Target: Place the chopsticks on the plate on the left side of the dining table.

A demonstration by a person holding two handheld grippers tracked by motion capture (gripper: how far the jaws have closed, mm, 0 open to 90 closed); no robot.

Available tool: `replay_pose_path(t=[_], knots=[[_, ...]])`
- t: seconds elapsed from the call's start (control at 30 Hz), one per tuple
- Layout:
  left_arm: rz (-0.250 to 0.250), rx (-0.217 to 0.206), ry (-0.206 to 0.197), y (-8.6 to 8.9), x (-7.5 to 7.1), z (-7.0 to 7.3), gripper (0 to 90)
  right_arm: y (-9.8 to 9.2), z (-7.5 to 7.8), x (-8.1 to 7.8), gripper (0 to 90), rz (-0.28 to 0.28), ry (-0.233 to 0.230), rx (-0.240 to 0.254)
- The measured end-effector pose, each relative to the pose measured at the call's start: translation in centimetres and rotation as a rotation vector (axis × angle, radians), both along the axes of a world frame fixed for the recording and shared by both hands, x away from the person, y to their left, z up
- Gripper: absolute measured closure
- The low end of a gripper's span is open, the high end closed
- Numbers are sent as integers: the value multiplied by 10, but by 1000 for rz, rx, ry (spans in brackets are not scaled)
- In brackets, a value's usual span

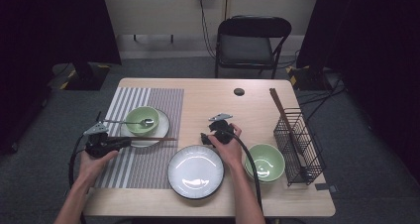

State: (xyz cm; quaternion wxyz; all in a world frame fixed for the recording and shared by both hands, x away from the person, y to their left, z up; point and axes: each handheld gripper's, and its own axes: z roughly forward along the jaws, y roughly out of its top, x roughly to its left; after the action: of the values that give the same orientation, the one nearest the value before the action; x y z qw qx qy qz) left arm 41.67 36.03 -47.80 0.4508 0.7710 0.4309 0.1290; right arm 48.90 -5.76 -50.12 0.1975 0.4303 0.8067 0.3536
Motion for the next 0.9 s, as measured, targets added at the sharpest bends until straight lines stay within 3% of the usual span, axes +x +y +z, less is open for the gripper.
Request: replay_pose_path(t=[0.9], knots=[[-14,7,-1,-2,1,0,725,0,0,0,187,1,0,0]])
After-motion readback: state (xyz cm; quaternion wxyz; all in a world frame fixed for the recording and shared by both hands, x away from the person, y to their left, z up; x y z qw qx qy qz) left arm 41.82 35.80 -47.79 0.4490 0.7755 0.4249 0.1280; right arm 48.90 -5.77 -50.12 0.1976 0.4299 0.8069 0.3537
